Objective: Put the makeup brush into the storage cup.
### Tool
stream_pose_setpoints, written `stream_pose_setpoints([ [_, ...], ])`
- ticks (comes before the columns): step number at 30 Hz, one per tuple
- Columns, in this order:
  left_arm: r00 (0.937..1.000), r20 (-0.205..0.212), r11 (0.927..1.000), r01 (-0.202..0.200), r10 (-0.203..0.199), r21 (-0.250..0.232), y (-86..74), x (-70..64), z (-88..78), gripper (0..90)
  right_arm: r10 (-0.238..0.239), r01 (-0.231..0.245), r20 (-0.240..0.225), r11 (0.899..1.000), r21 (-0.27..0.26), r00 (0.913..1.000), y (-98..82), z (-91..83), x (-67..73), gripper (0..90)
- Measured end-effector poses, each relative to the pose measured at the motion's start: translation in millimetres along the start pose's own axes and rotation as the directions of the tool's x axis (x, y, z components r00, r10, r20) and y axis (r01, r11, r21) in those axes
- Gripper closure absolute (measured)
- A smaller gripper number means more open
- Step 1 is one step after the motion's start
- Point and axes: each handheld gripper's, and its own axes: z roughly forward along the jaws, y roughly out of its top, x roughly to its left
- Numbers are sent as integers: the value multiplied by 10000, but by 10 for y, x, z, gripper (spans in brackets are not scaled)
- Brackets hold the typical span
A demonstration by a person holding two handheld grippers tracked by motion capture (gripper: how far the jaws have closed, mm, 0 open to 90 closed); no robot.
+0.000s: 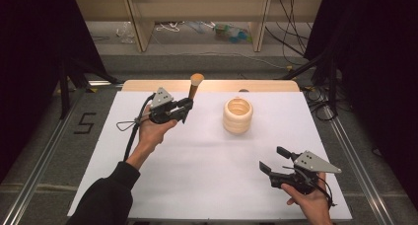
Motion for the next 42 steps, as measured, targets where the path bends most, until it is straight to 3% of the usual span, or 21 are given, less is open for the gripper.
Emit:
stream_pose_setpoints([
  [8, 9995, 4, 9989, 302, -302, -352, 41, -73, 174, 745, 14, -14, 15, 10000, -52, 10000, -3, 5, 3, 204],
  [21, 9995, 20, 9936, 311, -311, -1086, 184, -222, 448, 745, -61, 61, 22, 10000, 41, 10000, 3, -6, 5, 204],
  [22, 9994, 91, 9932, 338, -330, -1117, 194, -241, 465, 745, 26, -27, -79, 9999, -142, 10000, -4, 12, 8, 204],
  [33, 9987, 295, 9900, 442, -406, -1336, 227, -379, 671, 745, 72, -75, -160, 9998, -171, 9998, -6, 17, 6, 204],
  [34, 9988, 290, 9897, 434, -398, -1366, 230, -384, 685, 745, 0, 0, -58, 10000, 58, 10000, -1, 1, 3, 204],
  [42, 9981, 382, 9866, 542, -489, -1537, 260, -430, 810, 744, 33, -32, -110, 9999, 96, 9999, -2, 0, 6, 204],
])
